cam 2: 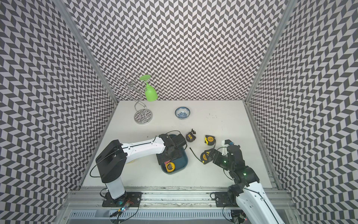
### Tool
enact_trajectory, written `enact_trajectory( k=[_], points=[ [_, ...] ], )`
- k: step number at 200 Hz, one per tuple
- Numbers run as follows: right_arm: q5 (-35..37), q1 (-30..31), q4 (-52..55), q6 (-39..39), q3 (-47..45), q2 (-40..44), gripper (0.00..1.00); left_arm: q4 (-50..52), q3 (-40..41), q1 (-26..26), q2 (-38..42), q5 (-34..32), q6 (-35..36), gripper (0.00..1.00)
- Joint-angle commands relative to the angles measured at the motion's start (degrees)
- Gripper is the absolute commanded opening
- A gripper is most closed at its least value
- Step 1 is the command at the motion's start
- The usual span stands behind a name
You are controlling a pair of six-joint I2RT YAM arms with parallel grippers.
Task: Take the tape measure out of the storage box
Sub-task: Pick up the tape measure from the storage box.
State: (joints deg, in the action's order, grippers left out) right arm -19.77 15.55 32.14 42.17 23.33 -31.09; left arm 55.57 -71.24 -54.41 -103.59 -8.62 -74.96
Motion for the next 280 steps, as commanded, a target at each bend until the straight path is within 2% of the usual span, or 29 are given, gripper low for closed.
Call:
enact_trajectory(
  k=[1,60,143,215,249,280],
  points=[
    [-0.1,-0.3,-1.6,-0.9,1.0,0.3,0.99,-0.2,2.0,-0.4,0.9,0.1,-1.4,0.97],
    [0.3,-0.2,-2.3,-1.0,0.7,-0.5,0.99,-4.2,4.8,0.2,-0.4,3.3,-3.5,0.97],
    [0.3,-0.3,-4.4,-0.2,-0.1,-1.2,1.00,-5.4,3.1,3.5,-1.2,-0.3,-1.7,0.87],
    [-0.2,-0.3,-6.6,0.0,-0.1,-2.9,1.00,-7.0,4.4,6.1,-1.1,1.2,-2.7,0.86],
    [-0.2,-0.2,-7.3,-0.2,0.0,-3.7,0.99,-7.5,4.7,7.1,-1.4,1.3,-1.1,0.79],
    [-0.3,-0.3,-8.0,-0.1,0.0,-4.3,1.00,-8.1,5.0,7.7,-1.6,1.5,-0.3,0.66]
  ],
)
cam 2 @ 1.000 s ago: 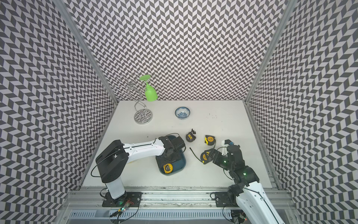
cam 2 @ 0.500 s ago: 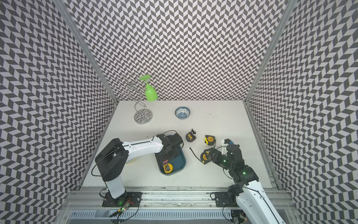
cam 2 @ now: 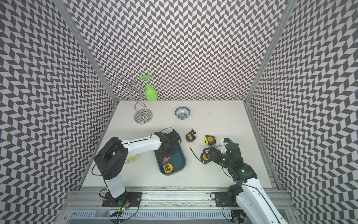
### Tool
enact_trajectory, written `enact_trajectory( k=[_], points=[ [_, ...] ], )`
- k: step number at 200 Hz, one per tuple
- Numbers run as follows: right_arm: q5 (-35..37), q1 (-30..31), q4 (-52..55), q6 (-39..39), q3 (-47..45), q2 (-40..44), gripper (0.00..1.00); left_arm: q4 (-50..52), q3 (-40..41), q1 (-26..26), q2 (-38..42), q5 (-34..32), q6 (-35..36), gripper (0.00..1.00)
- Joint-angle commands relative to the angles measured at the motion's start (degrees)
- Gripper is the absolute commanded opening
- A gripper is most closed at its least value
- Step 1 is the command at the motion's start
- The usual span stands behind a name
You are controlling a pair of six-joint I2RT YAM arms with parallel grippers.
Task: Take the tape measure out of the storage box
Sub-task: Pick up the tape measure from the storage box, then place the tape measure at the center of the board.
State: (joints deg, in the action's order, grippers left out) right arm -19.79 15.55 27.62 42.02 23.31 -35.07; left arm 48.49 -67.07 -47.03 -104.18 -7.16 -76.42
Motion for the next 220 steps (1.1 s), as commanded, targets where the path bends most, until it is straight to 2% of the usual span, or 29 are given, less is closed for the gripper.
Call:
enact_trajectory(
  k=[1,51,84,160,220],
  points=[
    [-0.3,-0.3,-3.5,0.0,0.1,-0.3,1.00,-1.0,0.8,0.3,-1.0,0.1,1.2,0.66],
    [0.0,-0.3,-3.9,-0.1,0.7,-1.1,1.00,-0.8,-0.4,0.4,-1.6,0.9,3.4,0.34],
    [-0.6,-0.3,-4.3,-0.3,1.1,-0.8,1.00,1.4,-3.4,0.6,0.8,0.7,4.1,0.00],
    [-8.2,-0.2,-11.2,-3.9,3.5,0.0,1.00,6.2,-14.7,0.6,9.1,1.9,2.3,0.00],
    [-11.3,2.1,-19.1,-4.7,6.6,-0.9,1.00,6.1,-25.4,-1.2,9.9,4.6,-0.3,0.00]
  ],
)
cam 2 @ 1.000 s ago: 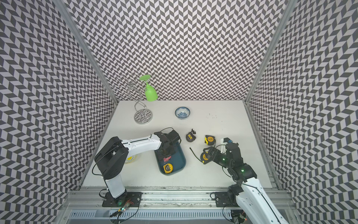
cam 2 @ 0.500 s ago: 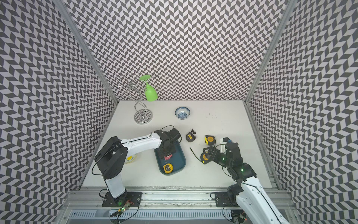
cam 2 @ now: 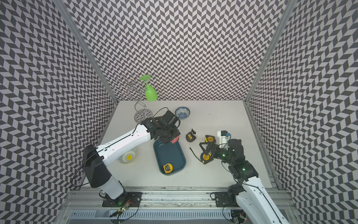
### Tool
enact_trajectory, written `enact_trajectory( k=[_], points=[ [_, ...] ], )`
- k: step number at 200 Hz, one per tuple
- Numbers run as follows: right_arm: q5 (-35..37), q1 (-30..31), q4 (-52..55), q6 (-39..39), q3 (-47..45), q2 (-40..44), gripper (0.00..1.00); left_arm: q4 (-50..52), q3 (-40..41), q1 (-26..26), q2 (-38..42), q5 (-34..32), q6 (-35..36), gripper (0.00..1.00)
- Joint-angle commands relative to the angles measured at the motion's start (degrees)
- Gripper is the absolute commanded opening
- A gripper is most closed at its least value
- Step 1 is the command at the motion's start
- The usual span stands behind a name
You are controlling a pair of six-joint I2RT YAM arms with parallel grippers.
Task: Take the tape measure out of the storage box
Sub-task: Place the tape measure at the center of the board.
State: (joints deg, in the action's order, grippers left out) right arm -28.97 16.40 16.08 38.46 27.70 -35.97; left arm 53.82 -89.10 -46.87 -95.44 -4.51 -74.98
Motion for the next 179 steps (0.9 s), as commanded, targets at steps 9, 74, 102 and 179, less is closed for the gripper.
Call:
enact_trajectory(
  k=[9,74,102,179],
  points=[
    [-2.0,1.9,-8.8,-0.9,2.4,0.0,1.00,-0.4,-4.0,-1.9,1.0,2.6,-2.3,0.00],
    [3.0,7.7,-15.7,-0.5,4.3,-4.7,0.99,-7.0,-8.1,-5.7,-2.0,5.1,-4.2,0.00],
    [5.5,9.6,-18.0,0.1,4.9,-7.3,0.96,-7.1,-10.7,-6.7,-4.1,5.4,-4.0,0.00],
    [8.5,10.1,-23.1,1.6,5.2,-12.2,0.76,-9.1,-11.8,-7.2,-5.2,7.5,-3.9,0.00]
  ],
)
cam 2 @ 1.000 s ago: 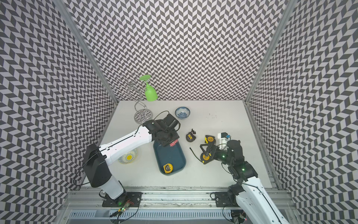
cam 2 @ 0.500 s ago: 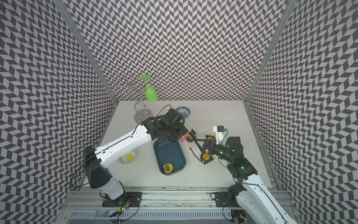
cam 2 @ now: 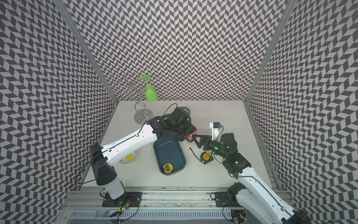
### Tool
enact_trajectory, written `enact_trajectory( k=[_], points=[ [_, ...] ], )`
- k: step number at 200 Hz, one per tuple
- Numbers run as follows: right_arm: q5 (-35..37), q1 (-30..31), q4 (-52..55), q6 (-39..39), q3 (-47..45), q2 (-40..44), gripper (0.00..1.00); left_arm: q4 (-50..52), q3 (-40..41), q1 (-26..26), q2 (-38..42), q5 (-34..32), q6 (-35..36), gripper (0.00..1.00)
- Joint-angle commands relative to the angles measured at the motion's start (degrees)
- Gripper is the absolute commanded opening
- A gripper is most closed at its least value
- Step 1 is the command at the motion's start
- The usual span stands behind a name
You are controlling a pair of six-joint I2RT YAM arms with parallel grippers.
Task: Take the tape measure out of the storage box
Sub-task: Place the tape measure at the center of the board.
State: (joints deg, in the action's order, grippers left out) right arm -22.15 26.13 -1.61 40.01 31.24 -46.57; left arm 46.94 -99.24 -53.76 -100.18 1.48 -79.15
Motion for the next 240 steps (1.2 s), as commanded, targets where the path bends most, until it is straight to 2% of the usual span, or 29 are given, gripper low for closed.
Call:
enact_trajectory(
  k=[1,45,89,112,126,143,144,145,146,147,149,217,228,240],
  points=[
    [1.7,0.3,-5.5,0.0,1.7,-1.7,0.76,-2.3,-1.6,-0.3,-0.4,1.6,0.3,0.00],
    [1.7,0.3,-6.1,0.0,3.0,-5.0,0.76,-4.5,-1.7,-0.5,-1.4,3.9,0.8,0.00],
    [1.7,0.3,-5.7,0.0,2.5,-4.7,0.76,-5.9,-1.6,-0.6,-1.8,4.5,1.9,0.00],
    [1.7,0.3,-5.3,0.0,1.7,-3.8,0.76,-6.6,-1.4,-0.6,-2.2,5.2,2.4,0.31],
    [1.7,0.3,-5.7,0.0,0.8,-3.1,0.76,-6.9,-1.1,-0.6,-2.1,5.2,2.7,0.38],
    [1.8,0.2,-6.4,0.0,-0.3,-2.0,0.76,-7.3,-0.4,-0.4,-1.7,5.2,3.0,0.40],
    [1.9,0.2,-6.4,1.5,-0.4,-2.0,0.38,-7.3,-0.4,-0.4,-1.6,5.2,3.0,0.40],
    [3.7,0.2,-6.4,2.3,-0.4,-2.0,0.19,-7.4,-0.4,-0.5,-1.5,5.2,3.0,0.40],
    [4.6,0.2,-6.3,2.7,-0.4,-1.9,0.10,-7.4,-0.3,-0.5,-1.6,5.2,3.0,0.40],
    [5.1,0.2,-6.3,2.9,-0.5,-1.9,0.05,-7.4,-0.2,-0.5,-1.5,5.2,3.0,0.40],
    [5.5,0.2,-6.4,3.1,-0.5,-1.9,0.01,-7.5,-0.1,-0.5,-1.4,5.2,3.0,0.40],
    [4.2,0.1,-5.8,3.6,-0.2,-3.2,0.00,-8.6,1.3,-0.1,0.1,5.3,3.4,0.37],
    [4.6,0.1,-5.5,3.8,-0.1,-3.1,0.00,-9.0,1.5,0.0,0.1,5.4,3.6,0.43],
    [5.5,0.1,-5.4,4.0,-0.2,-3.0,0.00,-9.1,1.5,0.1,0.0,5.6,4.1,0.63]
  ],
)
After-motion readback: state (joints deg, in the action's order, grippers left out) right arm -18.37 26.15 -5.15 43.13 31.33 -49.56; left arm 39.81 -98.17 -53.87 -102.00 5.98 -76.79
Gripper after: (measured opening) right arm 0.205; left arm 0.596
